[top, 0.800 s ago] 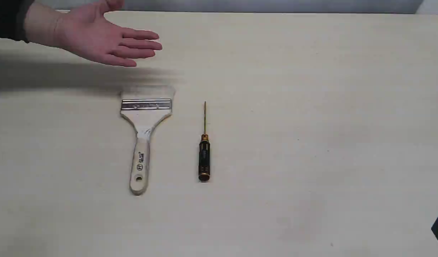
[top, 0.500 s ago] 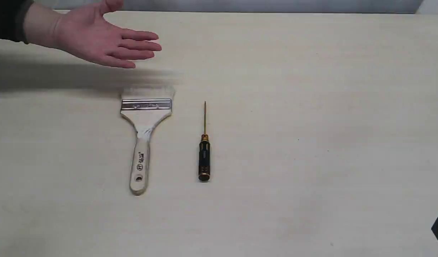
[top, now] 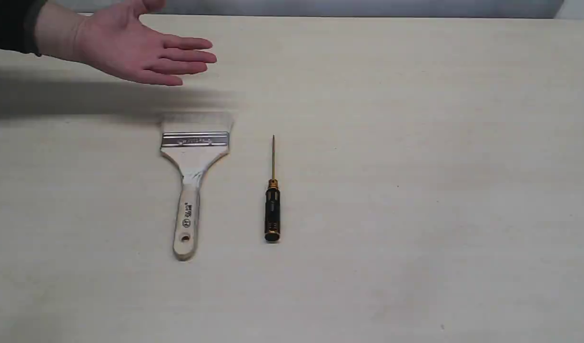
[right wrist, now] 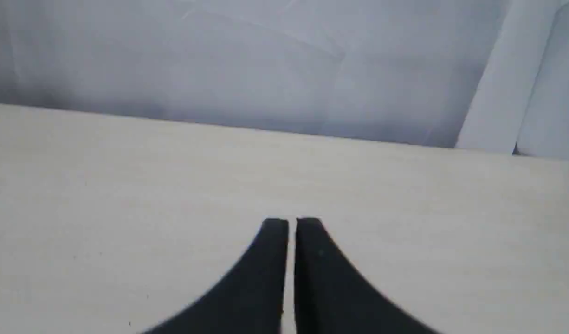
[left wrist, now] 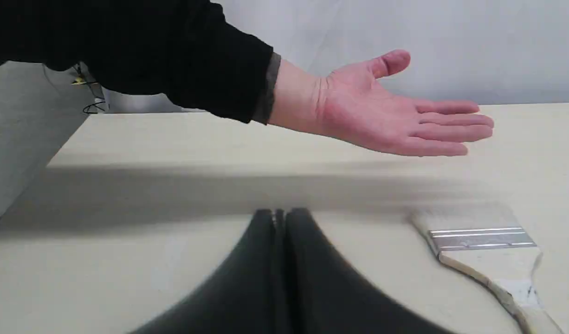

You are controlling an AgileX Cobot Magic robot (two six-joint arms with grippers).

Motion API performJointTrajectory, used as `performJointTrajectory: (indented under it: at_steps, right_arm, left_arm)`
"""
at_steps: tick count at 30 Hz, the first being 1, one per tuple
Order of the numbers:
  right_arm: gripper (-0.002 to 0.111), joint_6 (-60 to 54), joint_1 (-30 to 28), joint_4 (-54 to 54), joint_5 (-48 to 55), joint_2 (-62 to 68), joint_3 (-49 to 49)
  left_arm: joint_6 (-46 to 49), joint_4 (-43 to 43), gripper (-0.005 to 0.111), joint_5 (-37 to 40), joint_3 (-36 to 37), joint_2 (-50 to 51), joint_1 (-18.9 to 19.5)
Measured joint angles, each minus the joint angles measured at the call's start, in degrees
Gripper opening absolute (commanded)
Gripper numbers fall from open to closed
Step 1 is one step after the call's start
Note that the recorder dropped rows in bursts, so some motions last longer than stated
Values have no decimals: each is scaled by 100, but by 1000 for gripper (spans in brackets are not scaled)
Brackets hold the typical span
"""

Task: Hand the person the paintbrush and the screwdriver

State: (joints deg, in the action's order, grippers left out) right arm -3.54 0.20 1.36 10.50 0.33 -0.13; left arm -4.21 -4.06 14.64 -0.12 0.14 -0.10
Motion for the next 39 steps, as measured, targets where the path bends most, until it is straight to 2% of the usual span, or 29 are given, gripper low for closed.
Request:
performJointTrajectory:
  at_steps: [4, 8, 10, 17, 22, 28, 34, 37, 39]
  right_arm:
    - [4, 0, 0, 740, -294, 0, 0]
    - [4, 0, 0, 2159, -379, 0, 0]
    - [4, 0, 0, 2524, -463, 0, 0]
    - [4, 305, 0, 2771, -1277, 0, 0]
    - [4, 555, 98, 2818, -1187, -10, -67]
    - [4, 66, 540, 2818, -781, 50, -879]
    - [5, -522, 1062, 2818, -360, 945, -2096]
    - [11, -901, 1334, 2818, 17, 1820, -2770]
    - [20, -1071, 1526, 2818, 310, 2542, -3221]
  left_arm:
    - [0, 0, 0, 0, 0, 0, 0]
    - [0, 0, 0, 0, 0, 0, 0]
    - [0, 0, 0, 0, 0, 0, 0]
    - [0, 0, 0, 0, 0, 0, 0]
    - [0, 0, 0, 0, 0, 0, 0]
    - [0, 0, 0, 0, 0, 0, 0]
    - [0, 0, 0, 0, 0, 0, 0]
    - [0, 0, 0, 0, 0, 0, 0]
    - [0, 0, 0, 0, 0, 0, 0]
